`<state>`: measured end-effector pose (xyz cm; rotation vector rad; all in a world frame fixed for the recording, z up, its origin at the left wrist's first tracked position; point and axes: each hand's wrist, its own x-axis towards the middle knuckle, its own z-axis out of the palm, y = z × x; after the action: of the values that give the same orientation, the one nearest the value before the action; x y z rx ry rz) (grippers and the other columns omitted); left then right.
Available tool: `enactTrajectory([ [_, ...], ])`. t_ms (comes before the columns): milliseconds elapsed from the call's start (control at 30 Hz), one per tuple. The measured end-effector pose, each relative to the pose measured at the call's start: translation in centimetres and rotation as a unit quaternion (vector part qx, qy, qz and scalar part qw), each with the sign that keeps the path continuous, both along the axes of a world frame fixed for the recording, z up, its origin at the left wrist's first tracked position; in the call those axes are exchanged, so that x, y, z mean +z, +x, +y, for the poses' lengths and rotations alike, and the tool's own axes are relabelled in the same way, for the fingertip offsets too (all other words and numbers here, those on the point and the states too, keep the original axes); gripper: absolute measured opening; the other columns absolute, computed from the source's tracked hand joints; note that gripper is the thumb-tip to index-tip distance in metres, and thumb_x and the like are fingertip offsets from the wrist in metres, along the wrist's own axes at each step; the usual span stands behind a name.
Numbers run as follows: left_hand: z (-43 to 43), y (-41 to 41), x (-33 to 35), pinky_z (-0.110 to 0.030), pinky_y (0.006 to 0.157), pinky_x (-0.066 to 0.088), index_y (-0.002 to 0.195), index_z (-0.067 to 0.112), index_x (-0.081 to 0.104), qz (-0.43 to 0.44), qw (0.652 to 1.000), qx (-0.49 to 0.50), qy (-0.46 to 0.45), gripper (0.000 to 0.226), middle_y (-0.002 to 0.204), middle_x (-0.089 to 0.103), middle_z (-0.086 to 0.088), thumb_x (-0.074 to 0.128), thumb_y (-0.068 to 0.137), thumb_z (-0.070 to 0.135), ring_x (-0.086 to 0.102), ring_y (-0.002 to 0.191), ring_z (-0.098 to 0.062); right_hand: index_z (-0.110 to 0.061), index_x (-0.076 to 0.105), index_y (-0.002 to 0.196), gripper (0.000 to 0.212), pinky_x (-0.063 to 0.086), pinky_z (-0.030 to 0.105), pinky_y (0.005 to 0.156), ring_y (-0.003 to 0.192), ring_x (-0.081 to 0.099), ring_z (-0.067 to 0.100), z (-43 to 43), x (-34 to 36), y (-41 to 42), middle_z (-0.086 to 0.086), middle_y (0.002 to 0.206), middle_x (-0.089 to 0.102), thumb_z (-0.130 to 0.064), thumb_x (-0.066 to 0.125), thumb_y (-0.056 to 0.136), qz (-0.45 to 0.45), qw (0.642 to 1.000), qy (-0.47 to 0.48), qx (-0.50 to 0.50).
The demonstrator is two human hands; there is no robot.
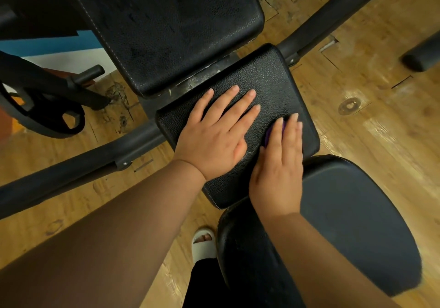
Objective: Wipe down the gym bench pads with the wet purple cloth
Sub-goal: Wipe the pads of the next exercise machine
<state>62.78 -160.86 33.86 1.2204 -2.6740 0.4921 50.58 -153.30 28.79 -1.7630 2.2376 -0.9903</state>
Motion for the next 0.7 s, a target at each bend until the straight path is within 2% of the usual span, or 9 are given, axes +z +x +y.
enactTrajectory([
  [100,0.0,0.1,0.1,-0.05,0.115,0.024,0.139,0.022,0.052,-0.002,1.0,-0.001,0.01,0.051,0.151,0.041,0.001,0.042,0.09,0.027,0.036,0.14,-0.024,0.0,0.031,0.147,0.053,0.013,0.035,0.119,0.145,0.019,0.033,-1.5,0.2,-2.2,0.021,0.156,0.024,-0.008,0.03,0.095,0.023,1.0,0.005,-0.013],
  [267,0.0,0.3,0.1,-0.051,0.116,0.022,0.141,0.021,0.05,0.004,1.0,-0.009,0.024,0.05,0.152,0.041,0.0,0.04,0.092,0.028,0.034,0.141,-0.025,-0.002,0.029,0.149,0.056,0.007,0.028,0.116,0.147,0.015,0.03,-2.4,1.1,-0.7,0.018,0.158,0.02,-0.014,0.025,0.094,-0.02,0.996,0.01,-0.089],
  [367,-0.1,0.4,0.1,-0.051,0.116,0.021,0.141,0.021,0.049,0.006,0.999,-0.015,0.03,0.05,0.152,0.041,0.0,0.041,0.092,0.03,0.035,0.141,-0.024,0.001,0.034,0.145,0.053,0.009,0.027,0.119,0.144,0.018,0.03,-0.8,0.5,1.0,0.02,0.155,0.025,-0.008,0.031,0.093,-0.014,0.999,-0.006,-0.04],
  [467,-0.1,0.5,0.1,-0.051,0.116,0.018,0.142,0.02,0.048,0.001,0.999,-0.022,0.04,0.052,0.153,0.039,0.0,0.04,0.092,0.032,0.034,0.141,-0.025,0.002,0.04,0.141,0.049,0.018,0.03,0.118,0.141,0.028,0.033,-0.9,0.2,-0.6,0.023,0.151,0.032,-0.003,0.035,0.093,0.012,0.999,-0.027,-0.013],
  [533,-0.2,0.6,0.1,-0.052,0.116,0.016,0.142,0.02,0.047,0.001,0.999,-0.029,0.046,0.053,0.154,0.038,-0.001,0.039,0.092,0.032,0.033,0.142,-0.025,0.001,0.039,0.143,0.051,0.023,0.035,0.115,0.142,0.027,0.032,-1.9,0.6,-1.2,0.022,0.152,0.032,-0.002,0.036,0.092,-0.009,0.997,-0.017,-0.075],
  [600,-0.3,0.7,0.2,-0.052,0.116,0.014,0.144,0.019,0.045,-0.004,0.998,-0.032,0.052,0.054,0.155,0.036,-0.003,0.038,0.092,0.032,0.031,0.143,-0.026,-0.001,0.037,0.145,0.052,0.022,0.037,0.115,0.144,0.022,0.029,-2.6,1.1,-0.2,0.019,0.155,0.028,-0.003,0.036,0.093,-0.049,0.989,-0.006,-0.143],
  [700,-0.3,0.7,0.7,-0.052,0.117,0.007,0.15,0.019,0.034,-0.039,0.996,-0.035,0.073,0.06,0.159,0.025,-0.004,0.035,0.093,0.038,0.021,0.146,-0.028,-0.002,0.037,0.145,0.052,0.018,0.031,0.117,0.145,0.02,0.025,-1.5,1.0,2.3,0.017,0.155,0.027,-0.012,0.034,0.095,-0.054,0.987,-0.005,-0.148],
])
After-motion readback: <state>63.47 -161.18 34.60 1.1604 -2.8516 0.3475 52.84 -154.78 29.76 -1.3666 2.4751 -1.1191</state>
